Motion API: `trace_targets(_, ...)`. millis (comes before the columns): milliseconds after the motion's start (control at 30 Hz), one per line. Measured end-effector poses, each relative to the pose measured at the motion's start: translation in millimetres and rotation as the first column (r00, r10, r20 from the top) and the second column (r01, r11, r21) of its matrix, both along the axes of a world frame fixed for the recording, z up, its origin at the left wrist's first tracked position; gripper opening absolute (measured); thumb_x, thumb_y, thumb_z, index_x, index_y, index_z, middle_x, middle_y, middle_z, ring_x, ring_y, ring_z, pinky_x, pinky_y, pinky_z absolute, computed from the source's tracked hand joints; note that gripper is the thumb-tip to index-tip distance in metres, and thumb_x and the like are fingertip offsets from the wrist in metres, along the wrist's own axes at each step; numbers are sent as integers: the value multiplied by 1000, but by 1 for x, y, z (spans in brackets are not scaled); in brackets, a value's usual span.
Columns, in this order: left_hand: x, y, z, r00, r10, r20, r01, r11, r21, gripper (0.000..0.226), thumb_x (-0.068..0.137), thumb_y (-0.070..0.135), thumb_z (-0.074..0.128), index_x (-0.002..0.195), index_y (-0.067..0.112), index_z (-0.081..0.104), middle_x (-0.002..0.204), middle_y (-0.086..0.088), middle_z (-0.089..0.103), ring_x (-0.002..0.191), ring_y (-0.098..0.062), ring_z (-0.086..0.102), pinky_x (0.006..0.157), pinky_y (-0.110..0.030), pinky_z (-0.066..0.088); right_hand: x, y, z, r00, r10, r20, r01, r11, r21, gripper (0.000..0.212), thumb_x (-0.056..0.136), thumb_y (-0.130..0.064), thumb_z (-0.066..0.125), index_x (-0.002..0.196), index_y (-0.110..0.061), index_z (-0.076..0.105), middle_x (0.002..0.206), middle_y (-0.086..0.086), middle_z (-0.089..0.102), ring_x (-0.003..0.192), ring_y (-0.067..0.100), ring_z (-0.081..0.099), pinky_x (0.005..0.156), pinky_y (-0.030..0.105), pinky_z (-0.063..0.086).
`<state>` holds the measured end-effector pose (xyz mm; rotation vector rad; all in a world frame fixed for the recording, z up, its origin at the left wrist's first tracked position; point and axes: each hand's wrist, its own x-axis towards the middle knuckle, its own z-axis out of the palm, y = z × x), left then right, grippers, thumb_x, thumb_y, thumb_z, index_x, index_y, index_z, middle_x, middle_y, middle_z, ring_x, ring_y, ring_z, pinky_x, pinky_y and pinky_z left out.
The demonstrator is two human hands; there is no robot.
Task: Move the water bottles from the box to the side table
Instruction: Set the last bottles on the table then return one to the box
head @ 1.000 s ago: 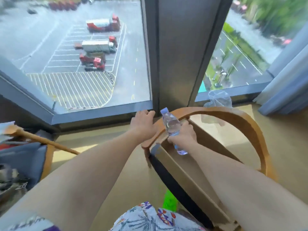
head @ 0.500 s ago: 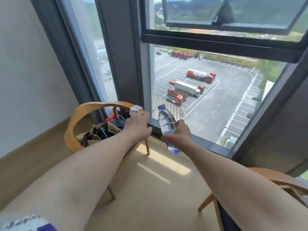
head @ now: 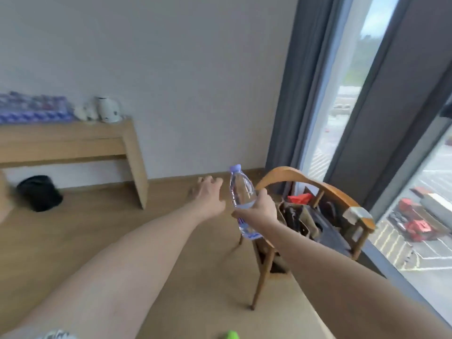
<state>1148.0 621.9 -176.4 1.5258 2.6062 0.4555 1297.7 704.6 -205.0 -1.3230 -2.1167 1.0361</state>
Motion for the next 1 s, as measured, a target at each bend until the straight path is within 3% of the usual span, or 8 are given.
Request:
trace_targets(167, -106, -55, 3, 969, 238, -63, -239, 971, -9, 61, 91, 38, 64, 146, 21, 46, 143, -9, 47, 136, -33, 40, 107, -45, 43, -129, -17, 2, 975, 218, -51, -221, 974, -56, 73, 56, -34, 90, 109, -22, 42, 110, 2, 56, 96, 20, 59, 83, 39, 55)
trace_targets(300, -189, -86, 9, 919, 386, -79, -389, 921, -16, 58, 91, 34, 65, 144, 18, 49, 141, -11, 49, 136, -33, 39, 108, -43, 42, -226, -26, 3, 922, 371, -114, -382, 919, -101, 72, 57, -27, 91, 113, -14, 46, 112, 7, 60, 101, 27, 63, 88, 47, 56)
trace_targets(467, -277, -114, 21, 844, 527, -101, -531, 847, -18, 58, 93, 38, 62, 147, 23, 46, 141, -7, 48, 134, -30, 38, 103, -44, 42, -342, -35, 14, 851, 509, -128, -523, 843, -127, 66, 60, -23, 88, 111, -12, 47, 113, 8, 58, 100, 26, 62, 88, 45, 57)
trace_targets(633, -348, -140, 27, 748, 657, -92, -661, 750, -11, 56, 93, 37, 61, 145, 21, 46, 138, -7, 48, 128, -31, 40, 103, -46, 44, -444, -50, 21, 778, 611, -145, -627, 768, -129, 67, 60, -23, 87, 113, -15, 46, 111, 6, 62, 95, 24, 64, 77, 39, 59)
trace_targets(767, -403, -165, 22, 685, 725, -70, -728, 686, -10, 57, 93, 36, 62, 145, 21, 45, 136, -7, 48, 129, -30, 40, 100, -40, 44, -514, -73, 19, 728, 670, -144, -685, 716, -134, 71, 60, -25, 89, 111, -21, 40, 114, 5, 60, 101, 25, 63, 84, 42, 58)
trace_targets(1000, -525, -211, 8, 618, 782, -78, -785, 619, -12, 55, 94, 38, 62, 145, 22, 46, 141, -6, 48, 129, -29, 41, 101, -42, 45, -645, -121, 0, 673, 726, -140, -739, 656, -154, 68, 61, -25, 88, 111, -19, 43, 112, 5, 61, 99, 26, 65, 86, 46, 59)
